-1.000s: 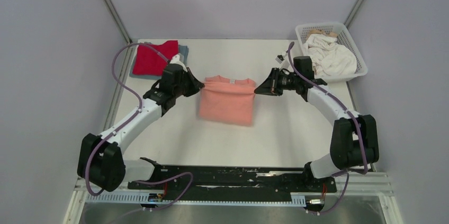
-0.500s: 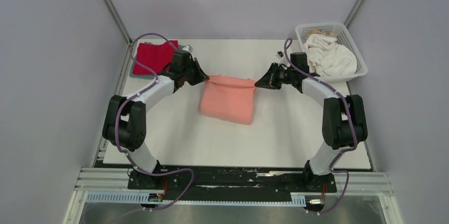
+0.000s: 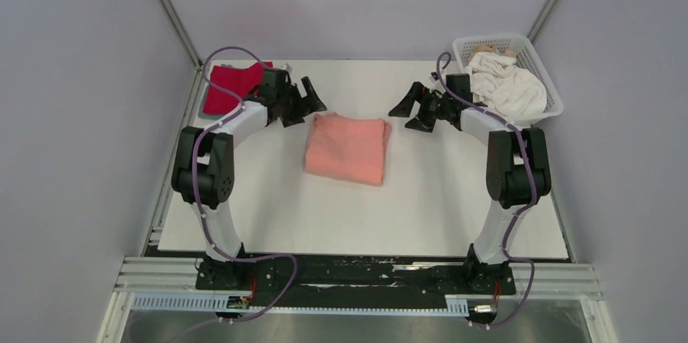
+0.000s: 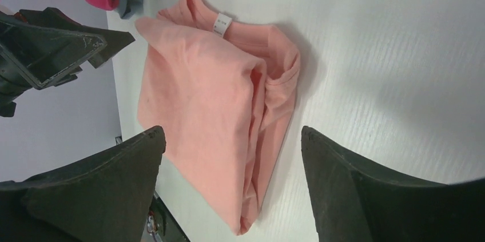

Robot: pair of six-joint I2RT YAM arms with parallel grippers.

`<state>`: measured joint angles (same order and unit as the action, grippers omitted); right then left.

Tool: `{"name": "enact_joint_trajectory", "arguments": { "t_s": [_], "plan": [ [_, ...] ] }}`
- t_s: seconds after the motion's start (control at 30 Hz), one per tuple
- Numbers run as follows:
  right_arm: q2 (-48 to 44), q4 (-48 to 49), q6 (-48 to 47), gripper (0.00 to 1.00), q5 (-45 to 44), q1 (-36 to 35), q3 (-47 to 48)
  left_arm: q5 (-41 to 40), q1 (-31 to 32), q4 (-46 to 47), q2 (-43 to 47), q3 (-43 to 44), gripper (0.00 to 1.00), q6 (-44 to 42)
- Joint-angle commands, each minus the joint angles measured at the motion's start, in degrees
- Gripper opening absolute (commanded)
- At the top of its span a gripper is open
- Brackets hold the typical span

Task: Fold and stack the t-shirts
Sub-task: Fold the long partially folded tshirt into a neat square, then smooth out wrinkles on the folded tshirt

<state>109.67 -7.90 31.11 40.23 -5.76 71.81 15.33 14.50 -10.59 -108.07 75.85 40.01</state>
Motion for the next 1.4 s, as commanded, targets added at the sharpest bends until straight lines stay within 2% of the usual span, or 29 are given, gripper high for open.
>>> {"name": "enact_joint_trajectory", "arguments": {
  "t_s": [0.0, 0.07, 0.17, 0.3, 0.5, 0.73, 0.87, 1.0, 1.13, 1.27, 1.37],
  "plan": [
    [-10.2, 1.3, -3.0, 0.88, -2.3, -1.6, -1.7, 3.7, 0.3, 0.5, 6.1, 1.0, 1.0, -1.5],
    [-13.2, 1.5, -3.2, 0.91, -2.3, -3.0, -4.2, 6.3, 0.7, 1.4, 7.9, -0.5, 1.0, -1.6],
    [-15.6, 4.0, -1.7, 1.0, -0.7, -6.2, -7.1, 10.4, 2.9, 2.8, 10.1, -3.2, 1.0, -2.1],
    [-14.3, 11.8, 2.0, 1.0, 0.3, -9.3, -8.5, 13.6, 6.5, 5.8, 12.9, -8.8, 1.0, -2.6],
    [-2.0, 15.0, 5.7, 1.0, 0.8, -10.4, -0.9, 13.3, 8.0, 12.0, 14.5, -19.2, 1.0, -1.6],
    [12.4, 12.5, 4.5, 1.0, -4.2, -9.8, 4.7, 10.2, 8.0, 12.2, 7.9, -24.8, 1.0, -2.3],
    [14.4, 10.9, 3.9, 1.0, -6.9, -9.3, 5.3, 12.2, 8.0, 14.6, 7.7, -27.6, 1.0, -1.1],
    [11.6, 8.5, 1.7, 1.0, -7.9, -9.3, 6.7, 11.1, 8.0, 13.1, 11.2, -27.2, 1.0, -1.4],
    [3.9, 5.2, -1.1, 1.0, -5.8, -9.5, 7.0, 10.3, 8.7, 12.6, 17.9, -26.2, 1.0, -1.5],
    [-6.9, 7.1, -1.3, 1.0, 1.3, -9.5, -1.1, 4.5, 8.6, 9.1, 22.3, -22.7, 1.0, -1.5],
    [-15.5, 16.8, 2.1, 1.0, 6.8, -9.7, -12.0, 3.7, 7.1, 7.5, 19.8, -18.5, 1.0, -1.5]
  ]
}}
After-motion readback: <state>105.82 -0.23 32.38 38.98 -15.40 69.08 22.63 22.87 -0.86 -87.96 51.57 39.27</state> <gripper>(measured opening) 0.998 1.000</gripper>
